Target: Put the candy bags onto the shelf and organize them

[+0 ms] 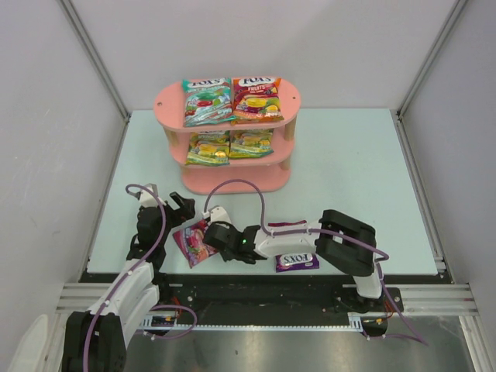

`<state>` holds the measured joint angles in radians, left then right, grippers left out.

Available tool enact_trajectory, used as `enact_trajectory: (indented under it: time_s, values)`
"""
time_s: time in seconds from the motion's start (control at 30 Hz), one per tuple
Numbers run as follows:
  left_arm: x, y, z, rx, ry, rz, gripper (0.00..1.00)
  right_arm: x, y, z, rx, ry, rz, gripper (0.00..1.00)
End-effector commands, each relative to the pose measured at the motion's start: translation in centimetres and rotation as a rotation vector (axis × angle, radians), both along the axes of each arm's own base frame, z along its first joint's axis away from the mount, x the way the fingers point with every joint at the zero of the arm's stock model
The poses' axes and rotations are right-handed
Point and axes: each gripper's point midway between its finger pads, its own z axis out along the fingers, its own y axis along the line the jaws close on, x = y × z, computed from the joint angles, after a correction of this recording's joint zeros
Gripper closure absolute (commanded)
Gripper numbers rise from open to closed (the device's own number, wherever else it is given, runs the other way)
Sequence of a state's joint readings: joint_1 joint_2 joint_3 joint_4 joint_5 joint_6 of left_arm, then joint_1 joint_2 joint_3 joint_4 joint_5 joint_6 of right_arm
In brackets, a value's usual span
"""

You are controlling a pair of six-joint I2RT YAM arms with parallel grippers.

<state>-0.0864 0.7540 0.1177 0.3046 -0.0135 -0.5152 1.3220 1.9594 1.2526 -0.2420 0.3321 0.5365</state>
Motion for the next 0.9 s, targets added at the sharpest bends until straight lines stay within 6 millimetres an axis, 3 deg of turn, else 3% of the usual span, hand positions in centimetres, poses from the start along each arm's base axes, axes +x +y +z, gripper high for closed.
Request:
enact_trajectory:
  time_s: [0.0, 0.37, 0.57, 0.73, 0.87]
  values:
    - [0.7, -0.1, 1.8, -0.015, -0.05, -0.004, 0.0, 2.8, 0.2, 2.4, 0.039, -0.052, -0.019, 1.0]
    - [0.6, -0.4, 1.9, -0.014, -0.065, -0.021, 0.0, 6.2, 0.7, 2.7, 0.088, -0.085, -0.016, 1.0]
    - [0.6, -0.4, 2.0, -0.015, -0.067, -0.022, 0.0, 8.6, 0.7, 4.7, 0.129, -0.144, -0.007, 1.0]
    - [0.6, -0.4, 1.9, -0.014, -0.065, -0.021, 0.0, 8.5, 0.8, 6.5, 0.146, -0.166, 0.062, 1.0]
    - [0.6, -0.3, 1.9, -0.014, -0.064, -0.019, 0.0, 6.8, -0.5, 9.4, 0.137, -0.2, 0.063, 1.0]
